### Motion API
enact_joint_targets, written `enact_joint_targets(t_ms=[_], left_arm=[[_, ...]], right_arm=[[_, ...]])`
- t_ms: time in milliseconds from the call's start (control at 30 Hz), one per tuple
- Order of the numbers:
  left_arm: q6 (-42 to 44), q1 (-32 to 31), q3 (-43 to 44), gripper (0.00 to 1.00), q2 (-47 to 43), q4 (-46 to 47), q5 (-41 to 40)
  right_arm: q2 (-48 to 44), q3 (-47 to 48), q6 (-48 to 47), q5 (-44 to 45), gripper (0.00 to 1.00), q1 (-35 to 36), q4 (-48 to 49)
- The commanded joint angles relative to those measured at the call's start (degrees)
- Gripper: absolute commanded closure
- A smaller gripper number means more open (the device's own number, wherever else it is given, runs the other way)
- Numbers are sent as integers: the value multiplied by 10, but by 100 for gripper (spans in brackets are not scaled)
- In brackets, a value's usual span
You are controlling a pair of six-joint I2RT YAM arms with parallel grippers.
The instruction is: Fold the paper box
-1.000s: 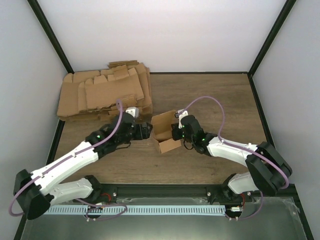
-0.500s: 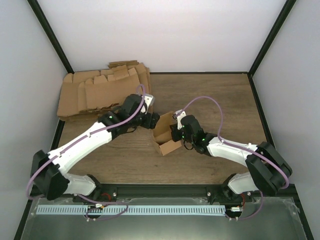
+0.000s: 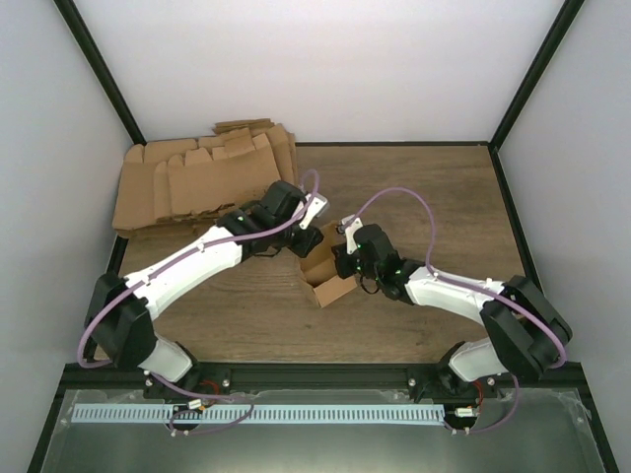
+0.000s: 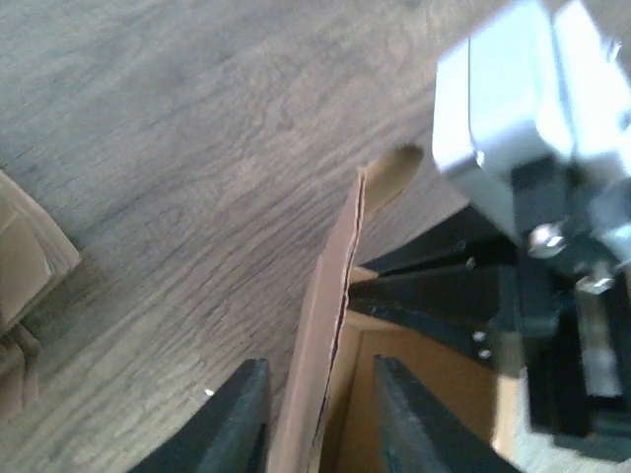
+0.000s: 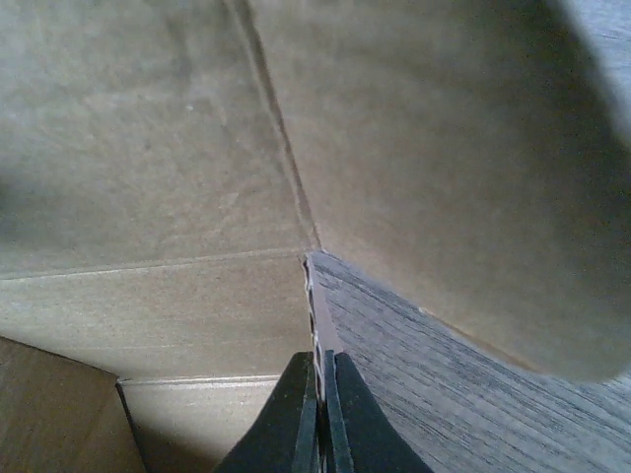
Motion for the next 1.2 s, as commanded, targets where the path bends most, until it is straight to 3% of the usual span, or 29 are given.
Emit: enact_joint_targets(t_ms=[0, 67, 133, 367, 600, 833, 1033, 1167], left_arm=[[27, 1, 14, 78, 33, -25, 6], [28, 0, 14, 91, 38, -28, -1], [29, 0, 13, 96, 40, -29, -9], [36, -1, 7, 96, 47, -32, -26], [35, -2, -4, 96, 48, -22, -26], [33, -2, -6, 96, 47, -21, -28], [30, -2, -9, 96, 44, -19, -30], [28, -2, -8, 96, 45, -16, -27]], right_arm=[[11, 22, -9, -6, 99, 7, -25], [13, 25, -11, -5, 99, 7, -29], [14, 29, -13, -5, 95, 7, -33], [12, 68, -3, 0, 81, 7, -82], [-9, 110, 3, 6, 59, 7, -147], [-59, 173, 55, 10, 37, 7, -293], [-145, 160, 130, -9, 35, 6, -421], [-192, 103, 197, -75, 35, 7, -448]])
